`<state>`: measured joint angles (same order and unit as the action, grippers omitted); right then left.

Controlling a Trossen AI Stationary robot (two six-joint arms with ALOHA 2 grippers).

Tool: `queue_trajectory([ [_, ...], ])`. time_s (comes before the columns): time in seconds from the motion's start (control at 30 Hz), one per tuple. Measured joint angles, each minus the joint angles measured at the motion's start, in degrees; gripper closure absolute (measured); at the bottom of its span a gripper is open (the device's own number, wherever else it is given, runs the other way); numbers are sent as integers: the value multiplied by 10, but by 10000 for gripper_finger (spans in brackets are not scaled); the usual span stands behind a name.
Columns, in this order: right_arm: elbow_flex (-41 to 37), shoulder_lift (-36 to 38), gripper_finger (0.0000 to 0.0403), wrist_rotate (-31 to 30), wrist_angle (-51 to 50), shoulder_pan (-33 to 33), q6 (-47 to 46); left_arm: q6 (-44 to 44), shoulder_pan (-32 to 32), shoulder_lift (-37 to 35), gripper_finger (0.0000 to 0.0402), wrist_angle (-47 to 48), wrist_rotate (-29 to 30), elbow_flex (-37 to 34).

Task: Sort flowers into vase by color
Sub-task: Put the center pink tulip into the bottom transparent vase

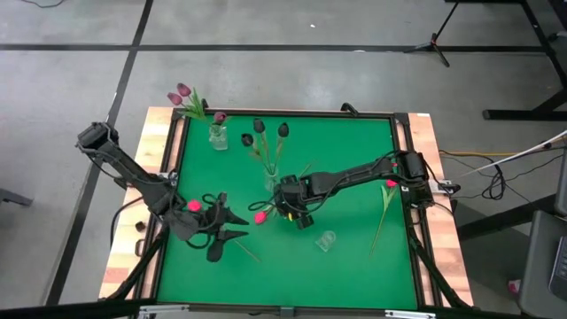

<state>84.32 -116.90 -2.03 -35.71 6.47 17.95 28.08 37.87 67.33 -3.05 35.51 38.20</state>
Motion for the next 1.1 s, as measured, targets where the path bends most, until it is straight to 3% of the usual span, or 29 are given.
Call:
queue_trajectory([
  [0.23,0,40,210,0,-41,11,-25,82,-36,78,274,15,3,0],
  [0.37,0,68,210,-2,-87,10,-44,94,-48,123,274,15,0,0],
  [0.57,0,107,210,-23,-160,10,-80,123,-91,163,274,15,45,0],
  [0.73,0,144,210,-31,-208,10,-113,130,-145,193,274,11,25,5],
  [0.9,0,186,210,-44,-234,10,-141,122,-177,241,274,15,-17,39],
  [1.1,0,236,210,-64,-258,10,-176,108,-182,303,274,104,-18,107],
])
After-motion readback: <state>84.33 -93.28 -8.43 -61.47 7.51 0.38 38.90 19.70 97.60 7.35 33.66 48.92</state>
